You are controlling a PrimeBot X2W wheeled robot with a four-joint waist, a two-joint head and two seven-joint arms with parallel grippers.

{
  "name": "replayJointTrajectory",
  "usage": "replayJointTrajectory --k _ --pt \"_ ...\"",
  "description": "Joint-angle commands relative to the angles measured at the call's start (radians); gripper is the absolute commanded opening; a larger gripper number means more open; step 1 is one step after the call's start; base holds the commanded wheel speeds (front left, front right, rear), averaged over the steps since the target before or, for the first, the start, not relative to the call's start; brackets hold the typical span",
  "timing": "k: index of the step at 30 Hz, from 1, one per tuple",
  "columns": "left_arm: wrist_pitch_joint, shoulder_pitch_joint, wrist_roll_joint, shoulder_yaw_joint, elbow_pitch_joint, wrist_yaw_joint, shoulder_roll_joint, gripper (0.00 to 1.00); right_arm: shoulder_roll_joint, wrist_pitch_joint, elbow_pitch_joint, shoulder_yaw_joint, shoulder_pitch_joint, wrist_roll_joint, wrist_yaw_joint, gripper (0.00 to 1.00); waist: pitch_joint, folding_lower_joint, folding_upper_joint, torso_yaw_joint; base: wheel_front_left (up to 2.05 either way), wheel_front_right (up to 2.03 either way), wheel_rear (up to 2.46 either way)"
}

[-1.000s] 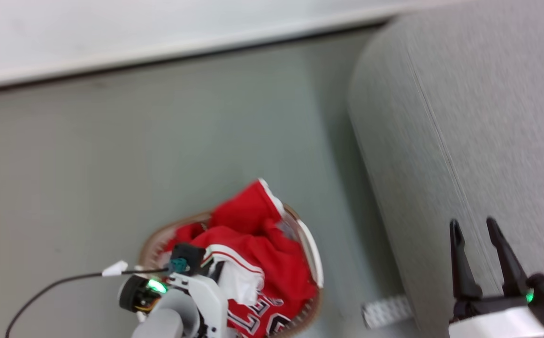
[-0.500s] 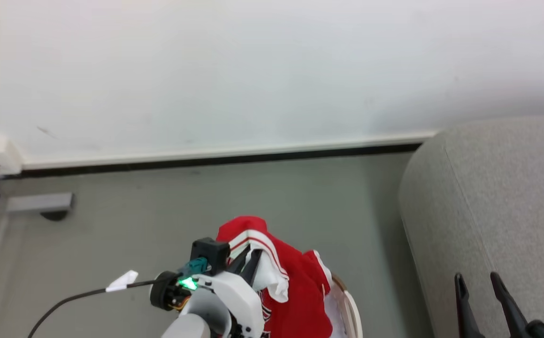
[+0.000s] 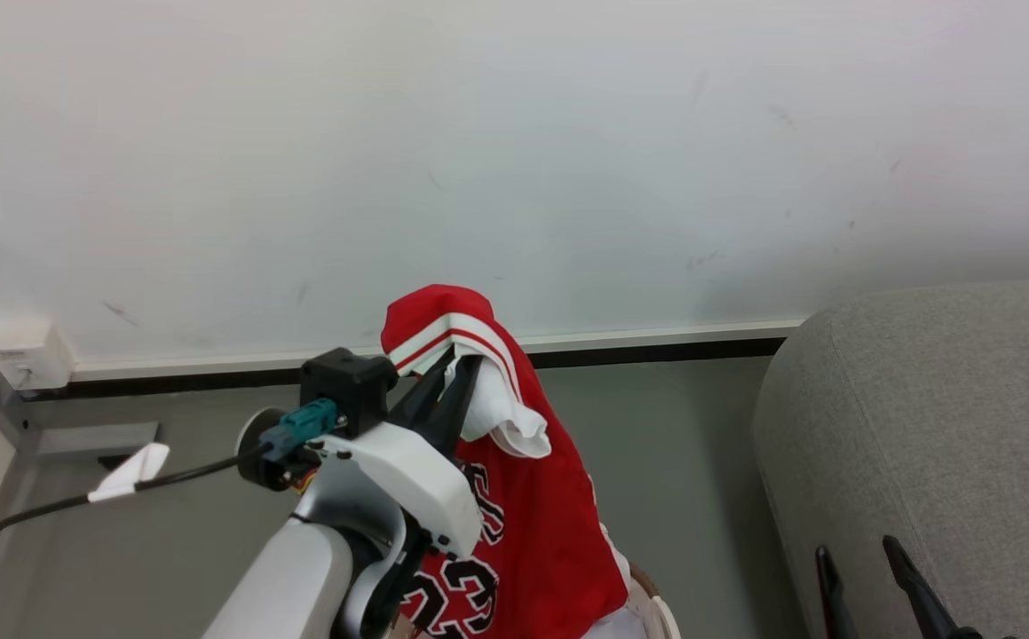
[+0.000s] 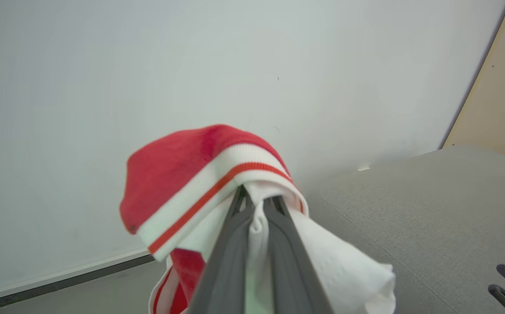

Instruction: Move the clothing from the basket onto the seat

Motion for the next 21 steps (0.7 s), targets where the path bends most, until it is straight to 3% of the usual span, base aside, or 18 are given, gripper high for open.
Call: replayJointTrajectory --k 1,8,15,21 --pt "0.004 -0.009 -0.01 0.0 -0.014 0.002 0.007 0.0 -0.008 -0.002 -0.009 0.011 0.003 -0.004 -0.002 1.0 -0.002 0.0002 -0.0001 -0.002 0.0 0.0 0.0" --pt "0.042 -0.029 -0.006 -0.024 -0.078 -0.005 0.007 0.0 -0.127 -0.002 -0.05 0.163 -0.056 0.016 -0.002 1.0 -0.005 0.0002 -0.0001 -0.007 0.0 0.0 0.0" --pt "0.057 -0.03 -0.006 -0.068 -0.1 -0.016 -0.009 0.0 -0.323 0.016 -0.035 0.447 -0.228 0.083 -0.002 1.0 -0.001 0.0002 -0.0001 -0.008 0.0 0.0 0.0" --pt "0.056 -0.043 -0.011 -0.108 -0.094 -0.025 -0.031 0.0 -0.409 0.074 0.008 0.658 -0.437 0.161 -0.002 1.0 0.004 0.0002 -0.0001 0.009 0.0 0.0 0.0"
